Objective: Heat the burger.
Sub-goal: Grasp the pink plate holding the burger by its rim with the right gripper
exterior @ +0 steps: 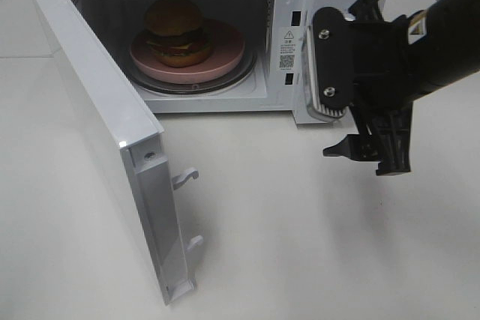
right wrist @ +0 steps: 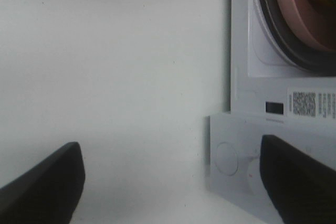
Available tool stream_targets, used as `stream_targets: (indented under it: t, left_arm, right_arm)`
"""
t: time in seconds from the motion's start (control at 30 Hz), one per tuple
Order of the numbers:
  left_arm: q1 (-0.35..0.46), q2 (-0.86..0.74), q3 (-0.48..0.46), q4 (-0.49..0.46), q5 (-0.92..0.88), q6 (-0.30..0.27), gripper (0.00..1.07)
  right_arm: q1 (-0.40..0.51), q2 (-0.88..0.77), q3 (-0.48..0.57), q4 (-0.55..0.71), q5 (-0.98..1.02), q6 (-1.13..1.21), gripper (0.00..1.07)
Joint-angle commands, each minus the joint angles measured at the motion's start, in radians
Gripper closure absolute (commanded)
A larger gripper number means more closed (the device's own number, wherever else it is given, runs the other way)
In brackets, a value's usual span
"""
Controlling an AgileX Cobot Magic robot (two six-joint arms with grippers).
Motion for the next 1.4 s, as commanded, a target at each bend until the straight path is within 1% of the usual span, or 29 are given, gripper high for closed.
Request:
stream_targets:
  t: [0.03,0.2,0.27,0.3,0.37,0.47,0.63,0.87,1.0,1.23,1.33,1.37,1.4]
  left_arm:
    - [0.003,-0.012,0.003,0.000,-0.016,-0.004,0.09]
    - [0.003,-0.012,0.003,0.000,-0.016,-0.004,0.09]
    - [0.003,-0.012,0.003,0.000,-0.016,-0.004,0.09]
    - [0.003,-0.012,0.003,0.000,-0.016,-0.004,0.09]
    - [0.003,-0.012,0.003,0.000,-0.016,-0.004,0.09]
    - [0.003,-0.012,0.003,0.000,-0.016,-0.004,0.09]
    - [0.003,-0.012,0.003,0.000,-0.016,-0.004,0.09]
    - [0.003,-0.012,0.003,0.000,-0.016,-0.004,0.09]
    - [0.003,-0.012,0.003,0.000,-0.016,-0.004,0.09]
    - [0.003,-0.012,0.003,0.000,-0.016,-0.004,0.09]
    - [0.003,-0.012,0.003,0.000,-0.016,-0.004,0.09]
    - [0.003,-0.012,0.003,0.000,-0.016,-0.004,0.09]
    - [0.003,-0.012,0.003,0.000,-0.016,-0.004,0.09]
  right_arm:
    - [0.036,0.080,-0.062,-0.003,0.005,0.056,0.18]
    - [0.058,0.148,-0.113,-0.013,0.000,0.063,0.19]
    - [0.072,0.196,-0.162,-0.020,0.000,0.063,0.19]
    - [0.072,0.196,-0.162,-0.020,0.000,0.063,0.19]
    - [0.084,0.257,-0.228,-0.020,-0.009,0.070,0.19]
    - [0.084,0.272,-0.244,-0.020,-0.010,0.070,0.19]
    - [0.084,0.360,-0.324,-0.025,-0.041,0.088,0.19]
    - [0.084,0.419,-0.371,-0.024,-0.118,0.093,0.20]
    - [0.084,0.481,-0.406,-0.021,-0.168,0.097,0.20]
    - [0.084,0.561,-0.452,-0.020,-0.202,0.145,0.20]
    - [0.084,0.603,-0.493,-0.019,-0.206,0.148,0.20]
    - [0.084,0.636,-0.529,-0.013,-0.205,0.149,0.20]
    - [0.084,0.636,-0.529,-0.013,-0.205,0.149,0.20]
